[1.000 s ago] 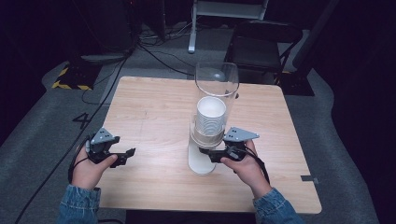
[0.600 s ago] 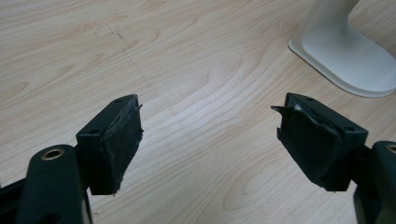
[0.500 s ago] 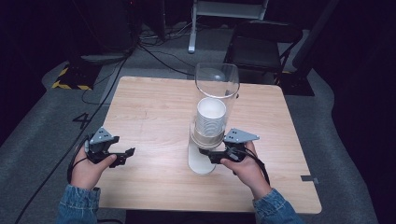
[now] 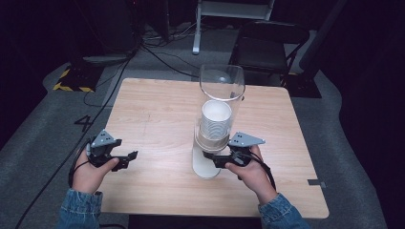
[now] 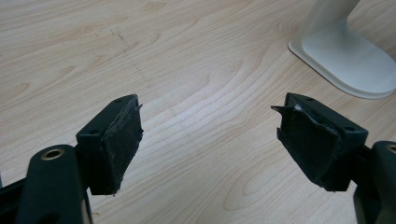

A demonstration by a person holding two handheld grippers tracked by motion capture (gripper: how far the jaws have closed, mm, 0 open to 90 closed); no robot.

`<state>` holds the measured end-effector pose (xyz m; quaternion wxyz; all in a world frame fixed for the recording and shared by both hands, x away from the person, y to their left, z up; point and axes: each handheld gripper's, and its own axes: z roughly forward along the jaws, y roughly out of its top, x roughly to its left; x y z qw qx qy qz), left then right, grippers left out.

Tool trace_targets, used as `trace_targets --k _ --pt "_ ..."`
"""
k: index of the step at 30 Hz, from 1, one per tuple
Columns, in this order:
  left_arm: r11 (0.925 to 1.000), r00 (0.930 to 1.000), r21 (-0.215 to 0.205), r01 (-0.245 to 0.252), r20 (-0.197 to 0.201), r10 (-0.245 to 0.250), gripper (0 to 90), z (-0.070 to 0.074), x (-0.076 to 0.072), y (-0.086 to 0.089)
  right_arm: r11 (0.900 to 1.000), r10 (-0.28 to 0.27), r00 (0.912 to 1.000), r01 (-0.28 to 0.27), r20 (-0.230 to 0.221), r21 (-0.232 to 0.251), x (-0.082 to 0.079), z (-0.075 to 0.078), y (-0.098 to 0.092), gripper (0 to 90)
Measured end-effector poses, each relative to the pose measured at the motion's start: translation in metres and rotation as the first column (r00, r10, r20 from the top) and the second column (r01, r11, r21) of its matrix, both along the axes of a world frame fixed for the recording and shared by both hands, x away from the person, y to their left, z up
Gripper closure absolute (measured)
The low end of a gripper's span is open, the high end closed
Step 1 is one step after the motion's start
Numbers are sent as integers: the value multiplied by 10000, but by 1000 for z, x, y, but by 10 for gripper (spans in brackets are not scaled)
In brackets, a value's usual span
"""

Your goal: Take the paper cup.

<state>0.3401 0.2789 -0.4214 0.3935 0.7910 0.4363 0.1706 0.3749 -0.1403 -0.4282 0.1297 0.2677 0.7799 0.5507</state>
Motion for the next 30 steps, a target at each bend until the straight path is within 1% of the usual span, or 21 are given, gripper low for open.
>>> trace_targets --k 6,14,16,17,18,19,20,21,23,24,28,30 --pt "10000 10000 60 48 16 -48 217 0 0 0 10000 13 10000 -13 30 21 1 -1 0 328" --pt "10000 10000 37 6 4 -6 216 0 0 0 10000 79 9996 -79 285 -12 4 -5 1 331" --pt "10000 10000 32 4 1 -4 217 0 0 0 9994 110 9993 -98 369 -328 5 -7 1 336" --pt "10000 10000 42 24 -21 -24 217 0 0 0 9977 132 9998 -122 141 -668 6 -10 2 349" --pt "10000 10000 20 25 -9 -25 216 0 0 0 9943 117 9999 -112 42 -1057 7 -16 3 356" --pt "10000 10000 5 30 30 -30 217 0 0 0 9942 120 9998 -137 -164 -1065 8 -23 3 362" --pt "10000 10000 56 50 49 -50 217 1 0 1 9963 112 9995 -137 -303 -843 9 -28 2 361" --pt "10000 10000 -15 3 48 -3 217 1 0 1 9946 148 9991 -188 -394 -1022 11 -29 1 357" --pt "10000 10000 -59 -31 23 31 216 1 0 2 9934 238 9996 -253 -154 -1120 10 -28 0 355" --pt "10000 10000 -28 -25 20 25 217 1 0 2 9930 245 9996 -258 -129 -1151 10 -28 0 354" --pt "10000 10000 -22 0 0 0 217 0 0 2 9923 199 9996 -223 -206 -1220 9 -28 -1 348" --pt "10000 10000 -33 2 31 -2 216 1 0 2 9909 202 9992 -246 -347 -1324 8 -28 -1 346"
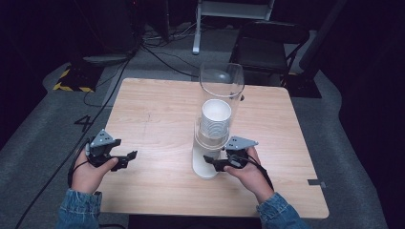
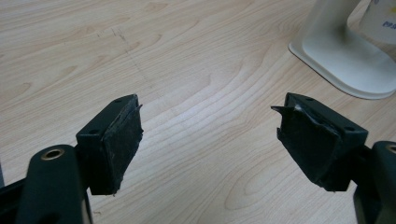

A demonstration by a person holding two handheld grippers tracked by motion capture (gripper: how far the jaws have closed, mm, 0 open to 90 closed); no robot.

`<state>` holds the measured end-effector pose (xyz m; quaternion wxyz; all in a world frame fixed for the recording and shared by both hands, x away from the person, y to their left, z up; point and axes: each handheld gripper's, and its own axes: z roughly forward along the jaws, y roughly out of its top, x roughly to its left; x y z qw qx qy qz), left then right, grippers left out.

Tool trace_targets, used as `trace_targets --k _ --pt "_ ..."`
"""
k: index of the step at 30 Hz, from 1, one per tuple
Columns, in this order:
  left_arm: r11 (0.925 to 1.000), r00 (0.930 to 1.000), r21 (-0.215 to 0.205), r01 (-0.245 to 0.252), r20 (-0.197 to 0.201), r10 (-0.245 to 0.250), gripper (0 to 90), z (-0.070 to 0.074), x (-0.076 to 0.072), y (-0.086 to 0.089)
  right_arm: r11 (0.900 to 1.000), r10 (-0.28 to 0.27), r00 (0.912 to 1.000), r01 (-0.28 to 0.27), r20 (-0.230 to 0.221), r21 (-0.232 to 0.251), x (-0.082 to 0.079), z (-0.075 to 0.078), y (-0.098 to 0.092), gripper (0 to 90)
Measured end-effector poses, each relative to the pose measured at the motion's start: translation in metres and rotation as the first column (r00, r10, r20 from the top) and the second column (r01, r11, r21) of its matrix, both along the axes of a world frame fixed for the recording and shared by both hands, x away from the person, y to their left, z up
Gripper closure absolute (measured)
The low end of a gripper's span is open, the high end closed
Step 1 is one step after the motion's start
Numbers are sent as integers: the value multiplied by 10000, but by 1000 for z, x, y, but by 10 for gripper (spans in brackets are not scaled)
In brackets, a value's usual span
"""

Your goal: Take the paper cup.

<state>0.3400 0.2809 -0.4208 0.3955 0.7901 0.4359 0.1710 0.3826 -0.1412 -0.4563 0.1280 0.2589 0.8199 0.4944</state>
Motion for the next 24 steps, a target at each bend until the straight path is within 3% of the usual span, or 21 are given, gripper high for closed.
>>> trace_targets --k 7,19,24 --pt "10000 10000 -23 -13 -30 13 216 -1 1 0 9971 66 9997 -83 -226 -763 -2 -4 -2 343" --pt "10000 10000 -53 49 -82 -49 217 -2 4 -3 9922 74 9985 -140 -539 -1241 -8 -10 -7 342" --pt "9999 9999 -65 109 -75 -109 216 -1 6 -3 9849 49 9976 -169 -698 -1723 -12 -11 -8 343"
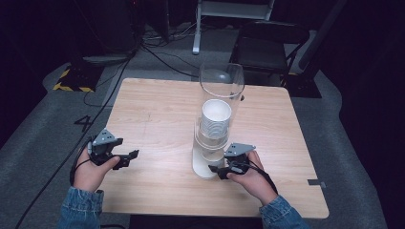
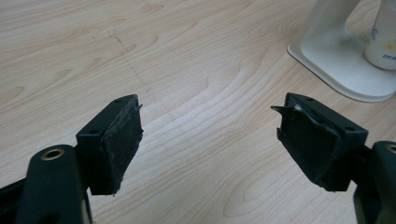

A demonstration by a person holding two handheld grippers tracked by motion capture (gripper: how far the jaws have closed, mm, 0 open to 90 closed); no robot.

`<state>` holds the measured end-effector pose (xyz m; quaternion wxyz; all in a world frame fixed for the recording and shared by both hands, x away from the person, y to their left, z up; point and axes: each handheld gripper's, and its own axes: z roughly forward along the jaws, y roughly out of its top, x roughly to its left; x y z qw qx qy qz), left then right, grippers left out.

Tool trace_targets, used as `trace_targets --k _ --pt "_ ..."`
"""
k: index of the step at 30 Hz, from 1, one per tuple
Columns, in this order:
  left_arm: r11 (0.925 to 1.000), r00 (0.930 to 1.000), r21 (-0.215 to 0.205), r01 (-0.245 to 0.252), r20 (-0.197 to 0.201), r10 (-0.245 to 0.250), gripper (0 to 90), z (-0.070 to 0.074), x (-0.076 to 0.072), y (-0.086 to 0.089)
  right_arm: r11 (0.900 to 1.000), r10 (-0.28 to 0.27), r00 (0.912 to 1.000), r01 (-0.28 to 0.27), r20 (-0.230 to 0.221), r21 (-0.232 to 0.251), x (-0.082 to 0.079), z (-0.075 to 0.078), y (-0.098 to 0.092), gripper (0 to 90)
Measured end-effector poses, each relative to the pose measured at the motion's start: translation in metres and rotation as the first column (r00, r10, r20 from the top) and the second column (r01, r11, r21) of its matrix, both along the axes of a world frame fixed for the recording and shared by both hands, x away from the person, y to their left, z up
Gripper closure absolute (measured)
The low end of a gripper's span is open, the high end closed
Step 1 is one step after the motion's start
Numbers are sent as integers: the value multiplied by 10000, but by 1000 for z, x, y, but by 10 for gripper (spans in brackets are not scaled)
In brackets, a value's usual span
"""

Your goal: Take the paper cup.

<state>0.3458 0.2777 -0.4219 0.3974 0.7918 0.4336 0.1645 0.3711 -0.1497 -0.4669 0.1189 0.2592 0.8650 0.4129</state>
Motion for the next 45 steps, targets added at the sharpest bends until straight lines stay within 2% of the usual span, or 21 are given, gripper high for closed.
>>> trace_targets --k 3,10,17,27,30,36,40,41,45 --pt "10000 10000 1 15 20 -15 217 0 1 -1 9999 -91 9999 90 -65 -101 -1 0 -3 343" --pt "9999 9999 0 116 46 -116 216 0 5 -4 9995 -227 9996 230 173 -194 -4 3 -13 342" --pt "9997 9997 -44 226 -46 -226 216 -1 12 -8 9973 -667 9974 675 269 -292 -6 7 -30 342" --pt "9988 9988 -1 484 -68 -484 209 -4 24 -21 9878 -1552 9871 1545 400 218 -8 20 -62 341" --pt "9984 9984 77 556 -26 -556 209 -5 26 -22 9814 -1888 9809 1868 460 450 -8 25 -71 336" --pt "9987 9986 8 511 -135 -511 209 -6 26 -23 9615 -2591 9642 2519 564 1099 -5 36 -92 335" --pt "9988 9987 54 487 -120 -486 209 -6 25 -21 9453 -3063 9498 2957 635 1379 -2 42 -106 335" --pt "9988 9988 101 471 -126 -470 209 -6 24 -21 9372 -3269 9429 3147 643 1504 0 45 -111 334" --pt "9993 9992 95 360 -169 -359 209 -7 20 -17 9203 -3671 9278 3517 671 1713 4 49 -121 332"
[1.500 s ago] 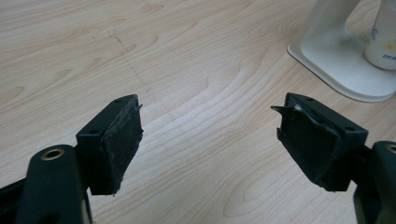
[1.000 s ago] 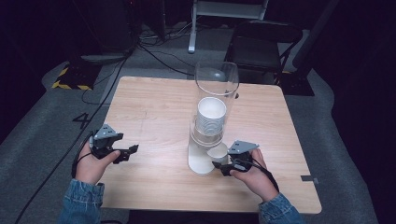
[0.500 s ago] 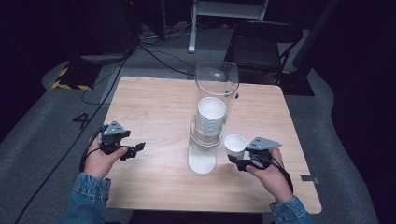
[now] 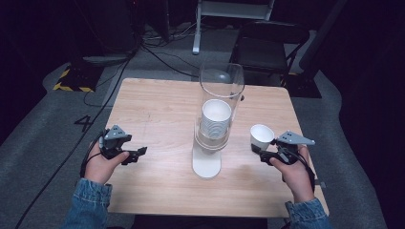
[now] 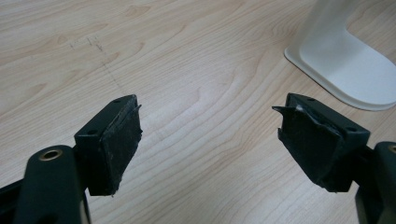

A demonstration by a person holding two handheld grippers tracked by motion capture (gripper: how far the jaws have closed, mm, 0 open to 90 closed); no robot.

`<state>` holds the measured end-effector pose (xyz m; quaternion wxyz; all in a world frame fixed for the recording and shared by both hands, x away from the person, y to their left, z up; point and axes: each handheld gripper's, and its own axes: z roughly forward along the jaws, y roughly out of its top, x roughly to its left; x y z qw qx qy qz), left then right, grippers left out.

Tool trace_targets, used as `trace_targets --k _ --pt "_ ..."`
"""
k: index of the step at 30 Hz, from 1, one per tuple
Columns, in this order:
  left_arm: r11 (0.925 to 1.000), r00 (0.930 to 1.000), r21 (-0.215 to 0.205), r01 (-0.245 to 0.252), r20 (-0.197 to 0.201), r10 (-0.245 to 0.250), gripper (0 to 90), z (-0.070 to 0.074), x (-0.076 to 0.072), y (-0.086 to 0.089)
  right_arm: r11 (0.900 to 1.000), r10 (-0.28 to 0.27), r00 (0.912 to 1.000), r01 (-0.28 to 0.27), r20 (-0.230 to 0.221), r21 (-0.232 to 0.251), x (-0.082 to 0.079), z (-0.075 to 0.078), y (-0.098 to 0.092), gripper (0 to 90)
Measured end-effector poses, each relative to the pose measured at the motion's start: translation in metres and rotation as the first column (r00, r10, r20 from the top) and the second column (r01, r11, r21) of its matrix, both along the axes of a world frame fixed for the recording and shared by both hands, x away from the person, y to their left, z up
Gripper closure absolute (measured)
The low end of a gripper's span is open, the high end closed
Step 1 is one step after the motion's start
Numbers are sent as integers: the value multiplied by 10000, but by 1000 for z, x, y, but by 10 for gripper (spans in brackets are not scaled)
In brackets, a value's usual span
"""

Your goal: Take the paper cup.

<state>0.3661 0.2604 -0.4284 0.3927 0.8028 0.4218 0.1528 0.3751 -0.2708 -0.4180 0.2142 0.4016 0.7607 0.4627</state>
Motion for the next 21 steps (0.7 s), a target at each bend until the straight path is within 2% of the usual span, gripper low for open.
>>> trace_targets --k 6,13,18,21 --pt "9997 9997 109 -233 -21 234 209 -1 -8 8 9968 -782 9969 780 103 152 12 -2 -12 329" --pt "9985 9985 114 -541 -106 542 209 -3 -16 17 9854 -1660 9858 1648 254 424 31 -13 -23 327" --pt "9976 9976 143 -675 -132 677 209 -4 -21 24 9827 -1847 9815 1836 504 249 44 -23 -26 326" --pt "9968 9967 134 -790 -183 793 209 -4 -23 26 9783 -2029 9778 2001 528 537 51 -31 -27 326"
